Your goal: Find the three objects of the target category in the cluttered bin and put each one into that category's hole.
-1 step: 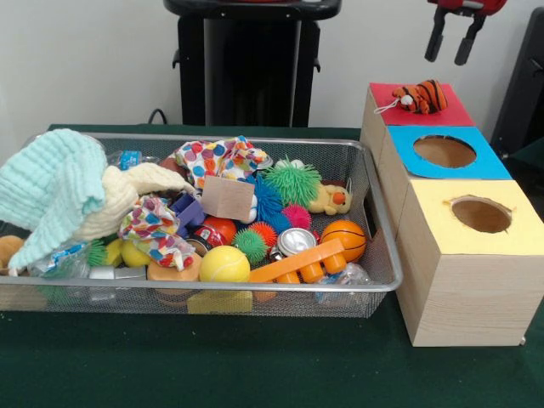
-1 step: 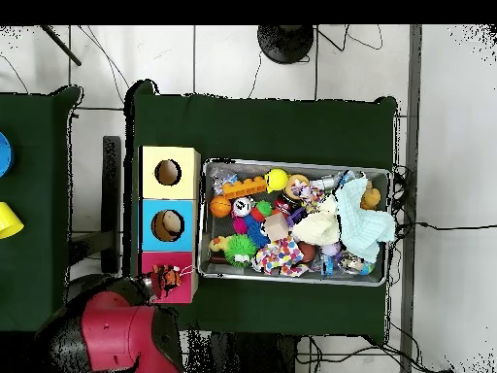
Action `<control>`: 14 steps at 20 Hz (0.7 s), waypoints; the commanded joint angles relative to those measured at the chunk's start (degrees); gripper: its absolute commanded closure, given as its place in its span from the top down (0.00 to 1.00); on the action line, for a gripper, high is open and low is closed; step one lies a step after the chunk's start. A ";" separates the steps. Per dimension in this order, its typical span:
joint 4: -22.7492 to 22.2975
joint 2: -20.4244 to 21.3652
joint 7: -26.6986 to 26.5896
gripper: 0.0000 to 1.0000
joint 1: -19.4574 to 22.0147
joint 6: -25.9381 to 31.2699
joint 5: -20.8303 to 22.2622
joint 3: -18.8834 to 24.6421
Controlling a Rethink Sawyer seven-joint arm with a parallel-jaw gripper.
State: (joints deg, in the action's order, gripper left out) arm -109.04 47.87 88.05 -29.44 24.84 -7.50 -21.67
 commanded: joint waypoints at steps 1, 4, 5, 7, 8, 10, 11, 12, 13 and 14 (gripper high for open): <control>-4.92 0.72 11.07 0.00 2.66 -2.42 -1.82 6.97; -4.85 0.76 11.03 0.00 2.85 -2.10 -1.50 7.12; -4.90 0.82 10.97 0.00 3.02 -2.01 -1.41 7.26; -5.02 0.91 10.95 0.00 3.32 -1.97 -1.38 7.50; -5.21 0.99 11.14 0.00 3.53 -2.44 -1.47 7.63; -5.52 1.21 11.48 0.00 3.89 -2.77 -1.84 7.96; -6.37 1.44 11.42 0.00 4.33 -3.85 -1.96 8.59; -7.17 1.71 11.42 0.00 5.11 -5.02 -2.38 9.59; -7.77 1.93 11.15 0.00 5.94 -5.72 -2.66 10.56; -8.21 2.05 10.89 0.00 6.70 -6.33 -2.74 11.38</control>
State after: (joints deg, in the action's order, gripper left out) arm -111.89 49.07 88.05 -26.52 23.58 -7.65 -17.70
